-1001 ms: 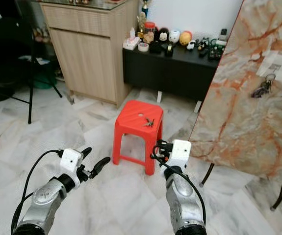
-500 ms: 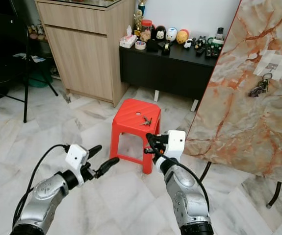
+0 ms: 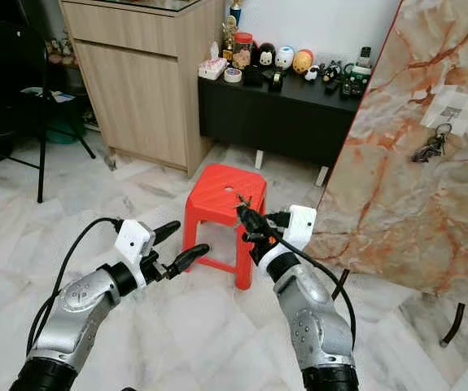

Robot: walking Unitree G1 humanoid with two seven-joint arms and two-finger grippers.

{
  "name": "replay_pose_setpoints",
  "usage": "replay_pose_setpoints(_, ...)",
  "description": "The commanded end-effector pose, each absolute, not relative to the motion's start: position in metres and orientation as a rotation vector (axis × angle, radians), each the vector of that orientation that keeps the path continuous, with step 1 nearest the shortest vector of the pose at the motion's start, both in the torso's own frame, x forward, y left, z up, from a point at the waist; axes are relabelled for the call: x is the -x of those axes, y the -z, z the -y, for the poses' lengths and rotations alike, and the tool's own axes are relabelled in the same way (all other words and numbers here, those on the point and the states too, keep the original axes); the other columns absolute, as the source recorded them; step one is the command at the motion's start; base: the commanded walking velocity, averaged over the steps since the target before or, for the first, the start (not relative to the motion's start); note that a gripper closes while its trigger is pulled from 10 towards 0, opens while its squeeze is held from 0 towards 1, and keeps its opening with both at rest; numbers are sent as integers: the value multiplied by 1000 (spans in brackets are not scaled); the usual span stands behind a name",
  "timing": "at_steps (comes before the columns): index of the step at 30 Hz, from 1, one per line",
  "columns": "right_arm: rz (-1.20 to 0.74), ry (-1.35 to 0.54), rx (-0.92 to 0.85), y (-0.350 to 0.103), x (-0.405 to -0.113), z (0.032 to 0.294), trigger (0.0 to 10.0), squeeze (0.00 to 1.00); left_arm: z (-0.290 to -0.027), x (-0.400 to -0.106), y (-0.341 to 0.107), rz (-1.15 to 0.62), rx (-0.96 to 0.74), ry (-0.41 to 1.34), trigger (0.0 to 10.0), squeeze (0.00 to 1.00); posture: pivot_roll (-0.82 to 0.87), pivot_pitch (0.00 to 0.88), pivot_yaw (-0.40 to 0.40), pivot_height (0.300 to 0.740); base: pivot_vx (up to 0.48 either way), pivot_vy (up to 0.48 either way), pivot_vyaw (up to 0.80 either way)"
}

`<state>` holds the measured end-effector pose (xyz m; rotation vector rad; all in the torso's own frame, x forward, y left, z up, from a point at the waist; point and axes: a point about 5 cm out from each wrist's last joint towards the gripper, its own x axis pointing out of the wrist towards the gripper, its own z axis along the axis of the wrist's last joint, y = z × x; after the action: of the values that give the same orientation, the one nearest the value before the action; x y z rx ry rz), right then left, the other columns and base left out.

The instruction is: Hang keys on a hook

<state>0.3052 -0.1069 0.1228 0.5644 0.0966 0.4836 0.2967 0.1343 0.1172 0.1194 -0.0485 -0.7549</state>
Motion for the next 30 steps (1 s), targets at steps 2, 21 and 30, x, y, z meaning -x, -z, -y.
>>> replay_pose_setpoints(2,-93,-521,-573,-127,-309,110,10000,0,-126,-301,-134,96,-177,783,10000,0,97,0,-133,740,0,0,0)
replay_pose_setpoints(21,-124,-435,-510,-115,-318,114,10000,0,-124,-291,-129,56,-234,847,10000,0,103,0,-110,740,0,0,-37)
replay_pose_setpoints(30,-112,-427,-512,-117,-313,110,10000,0,-120,-290,-128,47,-229,868,10000,0,88,0,-87,740,0,0,-770)
